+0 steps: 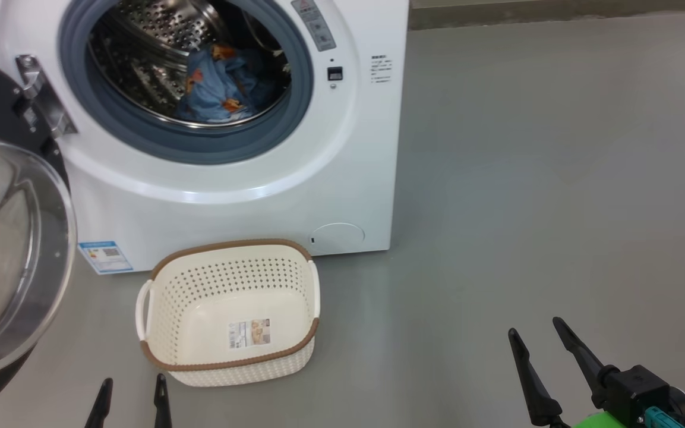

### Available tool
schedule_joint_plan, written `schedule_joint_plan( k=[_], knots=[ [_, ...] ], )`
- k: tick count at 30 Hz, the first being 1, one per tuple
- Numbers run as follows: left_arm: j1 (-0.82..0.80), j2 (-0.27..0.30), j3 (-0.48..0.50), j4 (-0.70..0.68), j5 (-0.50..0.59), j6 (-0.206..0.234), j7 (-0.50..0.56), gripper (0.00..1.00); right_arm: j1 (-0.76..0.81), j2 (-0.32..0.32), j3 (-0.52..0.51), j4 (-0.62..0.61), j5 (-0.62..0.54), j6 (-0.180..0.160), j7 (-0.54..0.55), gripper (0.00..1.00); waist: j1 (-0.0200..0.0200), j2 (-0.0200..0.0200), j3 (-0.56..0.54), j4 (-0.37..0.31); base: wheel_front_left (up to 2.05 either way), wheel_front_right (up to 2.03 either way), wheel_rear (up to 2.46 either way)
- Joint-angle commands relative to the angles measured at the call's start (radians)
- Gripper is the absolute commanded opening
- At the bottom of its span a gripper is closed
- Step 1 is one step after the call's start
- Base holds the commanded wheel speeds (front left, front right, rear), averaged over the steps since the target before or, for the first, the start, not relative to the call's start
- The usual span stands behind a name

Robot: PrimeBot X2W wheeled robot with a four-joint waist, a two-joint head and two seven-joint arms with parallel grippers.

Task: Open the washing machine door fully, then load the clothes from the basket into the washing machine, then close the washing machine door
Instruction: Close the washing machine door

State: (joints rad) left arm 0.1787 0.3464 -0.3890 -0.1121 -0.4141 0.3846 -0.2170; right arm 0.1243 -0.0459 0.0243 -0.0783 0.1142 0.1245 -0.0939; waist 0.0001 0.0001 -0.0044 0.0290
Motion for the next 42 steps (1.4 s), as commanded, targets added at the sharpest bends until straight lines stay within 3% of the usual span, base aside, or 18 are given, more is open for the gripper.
schedule_joint_plan(
  k=[1,10,28,36,42],
  knots=[
    [-0.054,0.023,0.038,-0.021,0.004,0.013,-0.005,1.0,-0.01,-0.004,0.022,-0.03,-0.006,0.006,-0.007,1.0,-0.0001,-0.0001,0.003,0.022,0.0,0.0,0.0],
    [-0.051,0.027,0.068,-0.038,-0.006,0.024,-0.017,1.0,-0.031,-0.004,0.033,-0.04,-0.013,0.006,0.0,1.0,-0.0001,-0.0001,0.032,0.158,0.0,0.0,0.0],
    [-0.065,-0.019,0.077,-0.009,-0.017,0.01,-0.038,1.0,-0.059,-0.006,0.056,-0.041,-0.021,0.006,0.015,1.0,-0.0001,-0.0001,0.043,0.427,0.0,0.0,0.0],
    [-0.062,-0.036,0.083,-0.007,-0.02,0.003,-0.042,1.0,-0.07,-0.006,0.074,-0.041,-0.022,0.006,0.021,1.0,-0.0001,-0.0001,0.054,0.492,0.0,0.0,0.0],
    [-0.054,-0.05,0.098,-0.009,-0.017,0.004,-0.044,1.0,-0.086,-0.008,0.088,-0.037,-0.023,0.006,0.026,1.0,-0.0001,-0.0001,0.064,0.502,0.0,0.0,0.0]
  ],
)
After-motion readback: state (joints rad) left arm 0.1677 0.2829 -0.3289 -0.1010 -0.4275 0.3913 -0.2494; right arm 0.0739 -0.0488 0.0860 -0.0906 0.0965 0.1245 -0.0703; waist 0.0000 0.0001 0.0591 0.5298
